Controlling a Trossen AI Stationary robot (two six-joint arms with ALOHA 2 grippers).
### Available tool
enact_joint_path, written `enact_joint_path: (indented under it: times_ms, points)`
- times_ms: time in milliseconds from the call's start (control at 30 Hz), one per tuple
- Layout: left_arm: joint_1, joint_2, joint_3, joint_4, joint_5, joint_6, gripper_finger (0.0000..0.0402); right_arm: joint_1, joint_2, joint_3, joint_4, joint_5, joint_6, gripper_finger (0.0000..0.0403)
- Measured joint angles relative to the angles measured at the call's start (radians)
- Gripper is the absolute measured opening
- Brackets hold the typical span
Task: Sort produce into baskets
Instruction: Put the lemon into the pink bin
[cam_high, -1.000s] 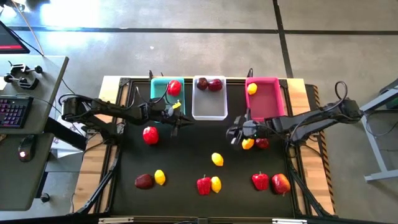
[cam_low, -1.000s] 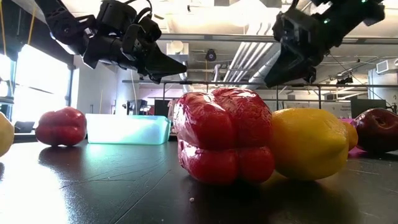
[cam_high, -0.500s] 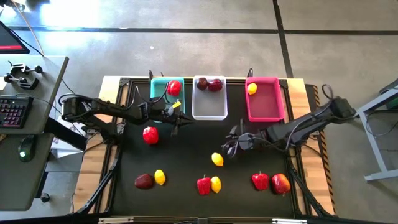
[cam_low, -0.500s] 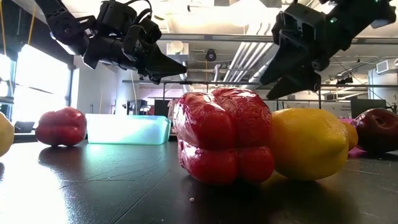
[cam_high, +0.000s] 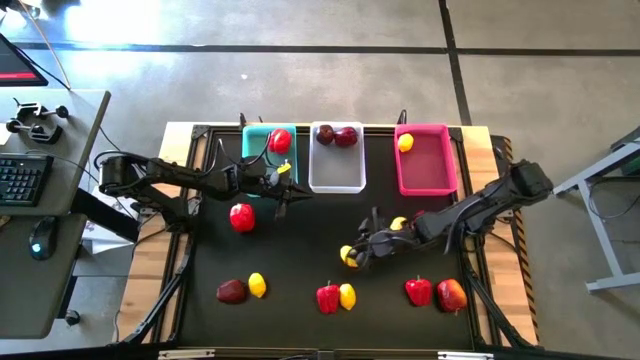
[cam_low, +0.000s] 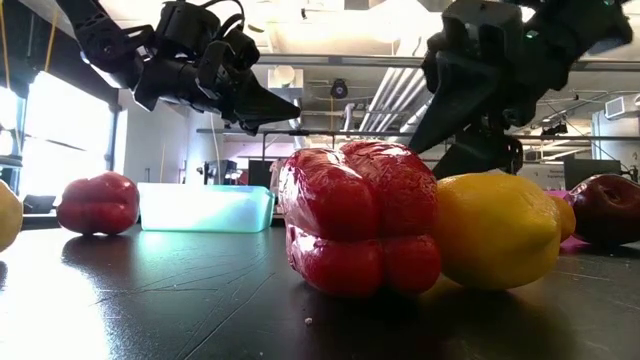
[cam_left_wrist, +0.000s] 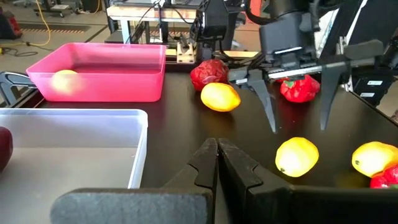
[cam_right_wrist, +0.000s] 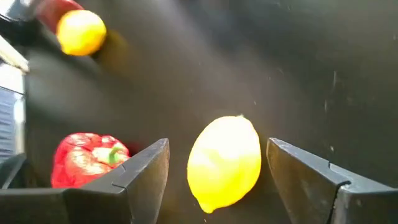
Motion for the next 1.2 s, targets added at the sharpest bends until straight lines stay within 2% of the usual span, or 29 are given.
enact_joint_path:
  times_ms: [233, 400, 800, 1200]
  points:
    - [0.000, 0.000, 0.000, -0.003, 0.000, 0.006, 0.0000, -0.017, 0.139, 0.252, -0.365, -0.062, 0.025, 0.0262]
    - [0.000, 0.000, 0.000, -0.002, 0.000, 0.008, 0.0000, -0.039, 0.213, 0.366, -0.489, -0.097, -0.005, 0.0262]
    - [0.000, 0.000, 0.000, -0.004, 0.001, 0.014, 0.0000, -0.098, 0.235, 0.382, -0.539, -0.175, -0.030, 0.0259]
    - [0.000, 0.000, 0.000, -0.024, 0.001, 0.015, 0.0000, -0.124, 0.276, 0.385, -0.554, -0.309, -0.030, 0.0219]
